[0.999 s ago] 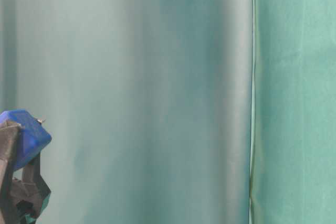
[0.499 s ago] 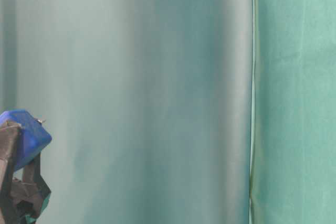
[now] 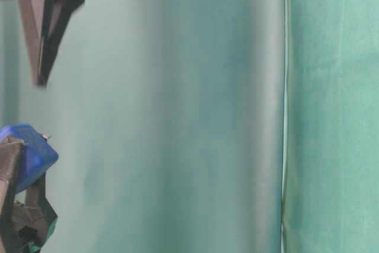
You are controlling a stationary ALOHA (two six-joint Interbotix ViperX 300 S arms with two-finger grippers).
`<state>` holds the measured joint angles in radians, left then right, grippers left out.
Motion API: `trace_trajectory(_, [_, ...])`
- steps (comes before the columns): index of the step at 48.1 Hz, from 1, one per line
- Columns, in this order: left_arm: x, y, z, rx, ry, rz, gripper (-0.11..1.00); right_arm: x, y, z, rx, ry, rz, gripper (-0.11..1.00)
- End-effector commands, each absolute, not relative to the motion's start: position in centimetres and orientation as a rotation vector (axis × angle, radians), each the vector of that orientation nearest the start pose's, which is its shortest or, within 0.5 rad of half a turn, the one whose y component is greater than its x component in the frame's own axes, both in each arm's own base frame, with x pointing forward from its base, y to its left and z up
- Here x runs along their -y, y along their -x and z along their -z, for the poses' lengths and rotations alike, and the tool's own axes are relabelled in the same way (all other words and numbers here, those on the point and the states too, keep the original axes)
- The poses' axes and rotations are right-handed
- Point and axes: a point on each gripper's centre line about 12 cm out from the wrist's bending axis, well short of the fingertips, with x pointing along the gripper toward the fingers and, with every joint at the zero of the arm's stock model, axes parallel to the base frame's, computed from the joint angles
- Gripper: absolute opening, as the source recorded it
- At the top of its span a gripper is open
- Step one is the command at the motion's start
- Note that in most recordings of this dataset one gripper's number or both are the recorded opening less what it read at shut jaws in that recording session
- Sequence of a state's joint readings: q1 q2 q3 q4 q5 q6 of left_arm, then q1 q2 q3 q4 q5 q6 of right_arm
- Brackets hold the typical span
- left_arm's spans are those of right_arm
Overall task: Handover the blue block to the right arm after grasping it with the left arm, then place it in the designated position.
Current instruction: 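Reach the right gripper toward the cube held by the left gripper, then close the right gripper on the cube beside the left gripper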
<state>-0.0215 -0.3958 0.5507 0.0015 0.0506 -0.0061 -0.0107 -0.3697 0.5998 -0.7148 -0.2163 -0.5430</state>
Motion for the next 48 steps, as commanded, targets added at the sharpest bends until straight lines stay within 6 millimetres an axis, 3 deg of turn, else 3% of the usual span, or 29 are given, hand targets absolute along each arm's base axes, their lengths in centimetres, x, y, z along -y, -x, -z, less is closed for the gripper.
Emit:
trace_trajectory(1, [0.6,-35.1,-36.5,-0.181,0.008,0.018,0.47,-1.4,-36.8,-36.9,0.067,1.255,-0.137,0.91])
trace_trajectory(23, [0.6,-35.2,-36.4,-0.184,0.009,0.017,0.46,-1.3,-41.4,-37.0,0.052,1.313,-0.146,0.91])
trace_trajectory(48, [0.9,-35.1,-36.4,-0.183,0.008,0.023,0.46,-0.9,-41.8,-36.6,0.001,1.326,-0.141,0.91])
